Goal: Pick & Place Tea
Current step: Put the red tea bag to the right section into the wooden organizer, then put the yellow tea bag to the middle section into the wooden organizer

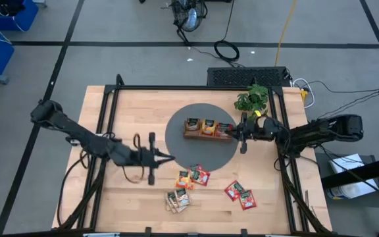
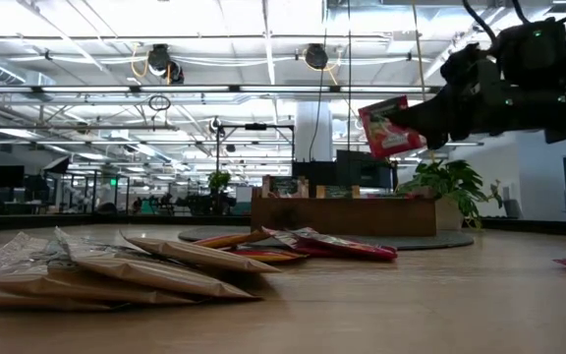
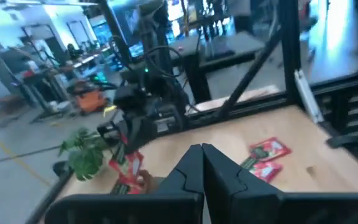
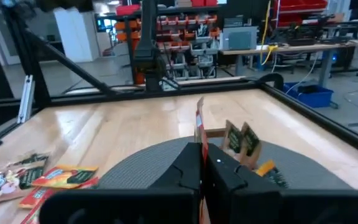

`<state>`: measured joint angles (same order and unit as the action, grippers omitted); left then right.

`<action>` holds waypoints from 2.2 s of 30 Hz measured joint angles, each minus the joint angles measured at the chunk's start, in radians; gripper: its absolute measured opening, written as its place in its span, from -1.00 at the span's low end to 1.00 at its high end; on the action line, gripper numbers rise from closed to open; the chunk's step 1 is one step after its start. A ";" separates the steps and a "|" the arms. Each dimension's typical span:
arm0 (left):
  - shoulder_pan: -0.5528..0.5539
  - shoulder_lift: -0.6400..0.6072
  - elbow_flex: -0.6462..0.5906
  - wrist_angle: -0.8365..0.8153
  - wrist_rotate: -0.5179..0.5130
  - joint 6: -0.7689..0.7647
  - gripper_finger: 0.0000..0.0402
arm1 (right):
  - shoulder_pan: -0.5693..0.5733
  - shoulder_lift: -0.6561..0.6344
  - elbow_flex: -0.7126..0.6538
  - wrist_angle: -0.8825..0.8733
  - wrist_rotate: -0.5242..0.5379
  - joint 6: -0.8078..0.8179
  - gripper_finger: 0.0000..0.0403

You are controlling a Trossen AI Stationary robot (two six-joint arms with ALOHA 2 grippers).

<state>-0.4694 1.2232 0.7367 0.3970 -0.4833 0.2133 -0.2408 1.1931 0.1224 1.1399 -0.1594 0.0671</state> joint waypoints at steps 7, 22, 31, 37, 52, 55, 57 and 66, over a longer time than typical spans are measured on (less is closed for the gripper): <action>0.055 -0.017 -0.260 0.375 0.135 -0.009 -0.98 | -0.065 0.000 0.001 -0.050 0.020 0.049 -1.00; 0.070 0.001 -0.372 0.551 0.168 -0.009 -0.95 | -0.031 0.068 0.001 -0.092 0.201 0.160 -1.00; 0.070 0.001 -0.372 0.551 0.168 -0.006 -0.97 | -0.021 0.159 0.001 -0.102 0.289 0.052 -1.00; 0.070 0.001 -0.371 0.551 0.168 -0.001 -0.91 | -0.021 0.222 0.001 -0.068 0.292 0.040 -1.00; 0.070 0.001 -0.371 0.546 0.167 -0.007 -0.94 | -0.020 0.248 0.002 -0.037 0.290 0.044 -0.75; 0.070 0.001 -0.371 0.545 0.167 -0.009 -0.98 | -0.019 0.248 0.002 -0.042 0.290 0.056 -0.67; 0.070 0.001 -0.371 0.544 0.167 -0.009 -0.96 | -0.019 0.248 0.002 -0.041 0.289 0.060 -0.60; 0.070 0.001 -0.371 0.540 0.167 -0.014 -0.98 | -0.019 0.234 0.001 0.037 0.289 0.025 -0.29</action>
<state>-0.3996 1.2243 0.3660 0.9371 -0.3161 0.1997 -0.2598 1.4269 0.1238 1.1767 0.1301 0.0925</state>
